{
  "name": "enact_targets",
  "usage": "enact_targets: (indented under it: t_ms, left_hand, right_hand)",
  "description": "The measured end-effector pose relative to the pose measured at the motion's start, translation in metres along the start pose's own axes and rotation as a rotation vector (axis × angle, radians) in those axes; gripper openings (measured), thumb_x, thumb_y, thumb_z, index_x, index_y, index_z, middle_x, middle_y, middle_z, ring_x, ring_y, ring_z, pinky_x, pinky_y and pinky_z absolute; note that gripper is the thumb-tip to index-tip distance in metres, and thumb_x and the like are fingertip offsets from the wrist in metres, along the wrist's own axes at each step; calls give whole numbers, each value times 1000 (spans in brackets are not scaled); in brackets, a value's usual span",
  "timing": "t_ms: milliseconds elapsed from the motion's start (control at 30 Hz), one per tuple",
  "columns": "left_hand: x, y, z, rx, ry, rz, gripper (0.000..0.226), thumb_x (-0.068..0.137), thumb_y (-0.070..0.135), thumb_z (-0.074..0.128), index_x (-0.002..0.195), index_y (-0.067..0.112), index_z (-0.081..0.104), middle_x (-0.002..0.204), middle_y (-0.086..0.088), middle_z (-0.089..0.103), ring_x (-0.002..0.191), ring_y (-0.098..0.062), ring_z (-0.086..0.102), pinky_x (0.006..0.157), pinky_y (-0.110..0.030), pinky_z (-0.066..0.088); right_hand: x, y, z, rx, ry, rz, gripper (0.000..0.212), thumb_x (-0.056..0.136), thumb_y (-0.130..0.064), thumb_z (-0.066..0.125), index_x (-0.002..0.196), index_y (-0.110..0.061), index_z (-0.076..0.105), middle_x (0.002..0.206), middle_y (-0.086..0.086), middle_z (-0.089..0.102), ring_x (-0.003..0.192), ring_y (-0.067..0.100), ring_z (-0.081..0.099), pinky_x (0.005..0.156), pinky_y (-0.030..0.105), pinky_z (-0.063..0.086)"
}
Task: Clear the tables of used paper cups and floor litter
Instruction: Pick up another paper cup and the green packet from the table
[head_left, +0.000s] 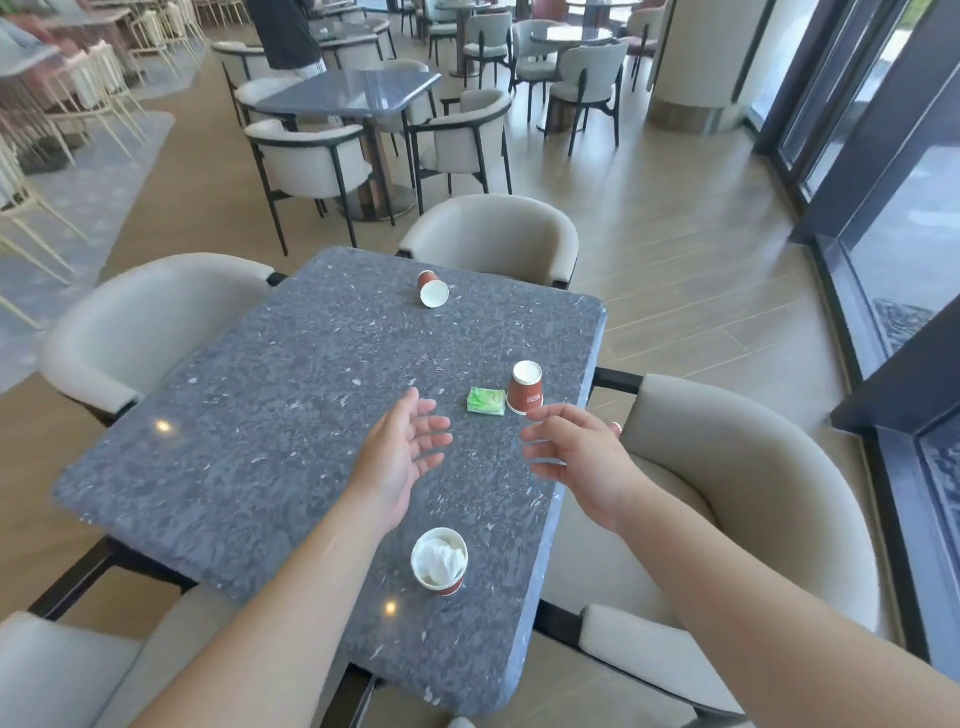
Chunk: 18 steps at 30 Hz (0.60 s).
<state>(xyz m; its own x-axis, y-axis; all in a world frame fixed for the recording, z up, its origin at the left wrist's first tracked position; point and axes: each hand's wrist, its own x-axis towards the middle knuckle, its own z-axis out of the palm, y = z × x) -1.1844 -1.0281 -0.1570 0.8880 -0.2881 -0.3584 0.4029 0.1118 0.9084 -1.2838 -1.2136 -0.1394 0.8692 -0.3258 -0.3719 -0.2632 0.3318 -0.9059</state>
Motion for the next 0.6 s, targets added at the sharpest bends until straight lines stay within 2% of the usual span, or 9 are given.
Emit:
enact_targets:
  t_ms: [133,200,333,433,600]
  left_hand:
    - [31,1,-9,17,-40,-31,36,96,48,49,109,17,62,92,-4,70,78,-16,67,70,-31,48]
    - [43,1,-10,15,-36,-61,36,97,48,48,109,16,62,94,-5,70,79,-16,66,70,-32,48]
    - [67,-3,-5,3,-32,-97,34,97,45,49,109,15,63,96,-6,70,80,-18,67,72,-32,49]
    - [83,-9,3,5,-18,-119,32,96,42,50,108,16,63,95,-6,70,80,-17,67,72,-32,49]
    - [110,-16,19,9,36,-147,32,96,42,51,109,15,63,92,-4,72,80,-16,67,74,-32,49]
  right_hand:
    - [25,0,4,41,81,-12,24,87,-5,56,110,-6,63,84,5,66,71,18,61,65,30,49]
    - [35,4,2,20,114,0,20,87,-6,56,106,-8,63,86,6,64,73,18,59,67,31,49]
    - [64,14,-10,-94,186,47,13,86,-9,58,97,-13,63,86,5,65,73,17,61,72,33,52]
    - [93,18,-20,-166,210,66,12,85,-13,58,95,-15,63,85,4,63,74,18,60,69,31,51]
    - [152,20,-33,-331,232,52,9,84,-19,58,93,-18,60,82,-1,61,68,16,57,67,35,51]
